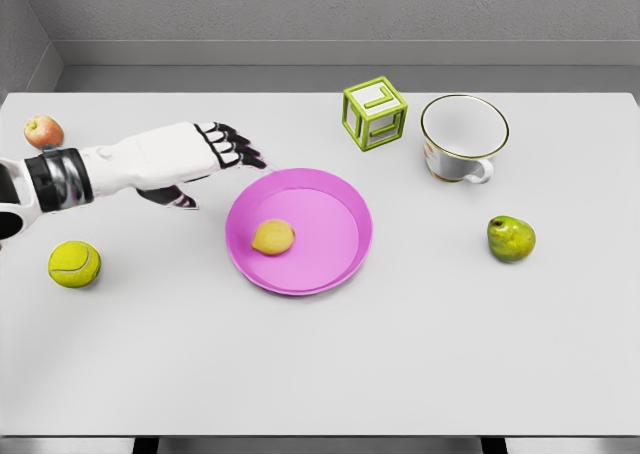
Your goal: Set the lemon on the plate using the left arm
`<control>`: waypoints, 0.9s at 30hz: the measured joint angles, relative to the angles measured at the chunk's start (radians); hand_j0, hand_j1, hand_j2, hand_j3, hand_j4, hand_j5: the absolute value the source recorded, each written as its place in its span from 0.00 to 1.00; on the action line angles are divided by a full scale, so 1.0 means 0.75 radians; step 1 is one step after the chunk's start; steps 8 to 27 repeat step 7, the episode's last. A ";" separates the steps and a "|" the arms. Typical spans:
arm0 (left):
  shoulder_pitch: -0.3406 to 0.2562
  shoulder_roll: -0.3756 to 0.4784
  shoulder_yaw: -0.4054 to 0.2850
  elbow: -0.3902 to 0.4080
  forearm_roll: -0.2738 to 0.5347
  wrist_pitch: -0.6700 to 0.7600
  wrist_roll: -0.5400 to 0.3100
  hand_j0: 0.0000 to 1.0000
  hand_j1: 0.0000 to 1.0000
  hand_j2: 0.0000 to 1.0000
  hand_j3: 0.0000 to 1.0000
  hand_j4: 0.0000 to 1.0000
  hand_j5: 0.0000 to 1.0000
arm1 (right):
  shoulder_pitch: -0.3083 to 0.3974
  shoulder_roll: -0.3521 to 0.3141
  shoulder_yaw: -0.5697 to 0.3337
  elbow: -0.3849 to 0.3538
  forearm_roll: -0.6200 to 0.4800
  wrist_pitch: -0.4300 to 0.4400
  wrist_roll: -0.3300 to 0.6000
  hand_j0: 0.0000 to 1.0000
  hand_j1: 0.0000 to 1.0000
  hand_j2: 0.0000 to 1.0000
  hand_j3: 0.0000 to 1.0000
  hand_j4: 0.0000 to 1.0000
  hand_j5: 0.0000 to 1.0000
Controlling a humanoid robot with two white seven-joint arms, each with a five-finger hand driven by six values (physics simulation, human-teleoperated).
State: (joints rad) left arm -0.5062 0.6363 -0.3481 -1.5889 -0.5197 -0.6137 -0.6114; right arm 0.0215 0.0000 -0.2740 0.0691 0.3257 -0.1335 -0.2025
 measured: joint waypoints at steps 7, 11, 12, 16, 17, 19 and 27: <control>0.008 0.057 0.235 0.370 0.205 0.000 0.000 1.00 1.00 1.00 1.00 1.00 1.00 | 0.000 0.000 0.000 0.000 0.000 0.000 0.000 1.00 1.00 1.00 1.00 1.00 1.00; 0.008 0.057 0.235 0.370 0.205 0.000 0.000 1.00 1.00 1.00 1.00 1.00 1.00 | 0.000 0.000 0.000 0.000 0.000 0.000 0.000 1.00 1.00 1.00 1.00 1.00 1.00; 0.008 0.057 0.235 0.370 0.205 0.000 0.000 1.00 1.00 1.00 1.00 1.00 1.00 | 0.000 0.000 0.000 0.000 0.000 0.000 0.000 1.00 1.00 1.00 1.00 1.00 1.00; 0.008 0.057 0.235 0.370 0.205 0.000 0.000 1.00 1.00 1.00 1.00 1.00 1.00 | 0.000 0.000 0.000 0.000 0.000 0.000 0.000 1.00 1.00 1.00 1.00 1.00 1.00; 0.008 0.057 0.235 0.370 0.205 0.000 0.000 1.00 1.00 1.00 1.00 1.00 1.00 | 0.000 0.000 0.000 0.000 0.000 0.000 0.000 1.00 1.00 1.00 1.00 1.00 1.00; 0.008 0.057 0.235 0.370 0.205 0.000 0.000 1.00 1.00 1.00 1.00 1.00 1.00 | 0.000 0.000 0.000 0.000 0.000 0.000 0.000 1.00 1.00 1.00 1.00 1.00 1.00; 0.008 0.057 0.235 0.370 0.205 0.000 0.000 1.00 1.00 1.00 1.00 1.00 1.00 | 0.000 0.000 0.000 0.000 0.000 0.000 0.000 1.00 1.00 1.00 1.00 1.00 1.00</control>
